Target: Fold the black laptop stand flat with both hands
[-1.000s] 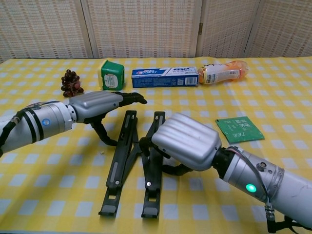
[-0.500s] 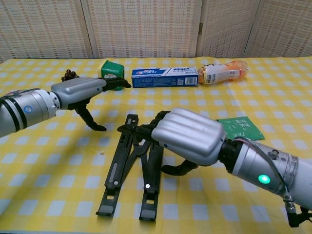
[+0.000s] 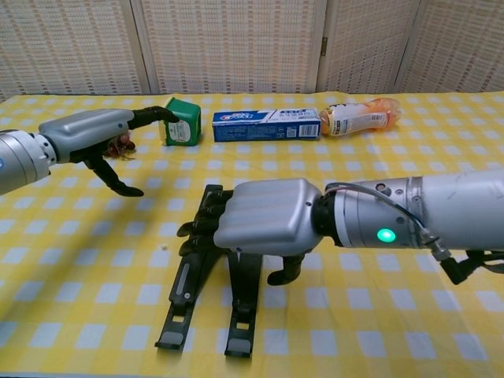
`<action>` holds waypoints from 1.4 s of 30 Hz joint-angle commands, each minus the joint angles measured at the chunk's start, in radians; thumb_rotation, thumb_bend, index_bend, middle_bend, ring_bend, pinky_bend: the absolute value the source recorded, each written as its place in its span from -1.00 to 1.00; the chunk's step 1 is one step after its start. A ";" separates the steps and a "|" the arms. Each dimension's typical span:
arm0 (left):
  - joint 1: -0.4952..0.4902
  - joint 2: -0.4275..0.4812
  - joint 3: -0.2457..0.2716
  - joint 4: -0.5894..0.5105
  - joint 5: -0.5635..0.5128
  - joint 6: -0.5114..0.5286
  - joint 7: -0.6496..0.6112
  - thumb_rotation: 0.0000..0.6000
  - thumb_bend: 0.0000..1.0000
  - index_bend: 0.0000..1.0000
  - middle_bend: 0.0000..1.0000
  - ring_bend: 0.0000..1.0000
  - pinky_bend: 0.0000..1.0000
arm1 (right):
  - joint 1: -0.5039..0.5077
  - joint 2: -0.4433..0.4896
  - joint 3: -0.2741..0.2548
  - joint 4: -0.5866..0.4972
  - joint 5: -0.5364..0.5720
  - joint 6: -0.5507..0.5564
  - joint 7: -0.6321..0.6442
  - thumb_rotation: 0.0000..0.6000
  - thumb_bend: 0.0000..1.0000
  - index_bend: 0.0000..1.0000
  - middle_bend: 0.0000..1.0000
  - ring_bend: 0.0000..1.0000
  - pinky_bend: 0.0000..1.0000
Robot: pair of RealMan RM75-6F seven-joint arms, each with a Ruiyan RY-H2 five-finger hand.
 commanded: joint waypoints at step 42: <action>0.044 0.021 -0.005 0.029 0.013 0.034 -0.055 1.00 -0.62 -1.00 -1.00 -1.00 -1.00 | 0.059 -0.063 -0.067 0.130 -0.058 0.125 0.087 1.00 -0.37 -0.59 -0.51 -0.73 -1.00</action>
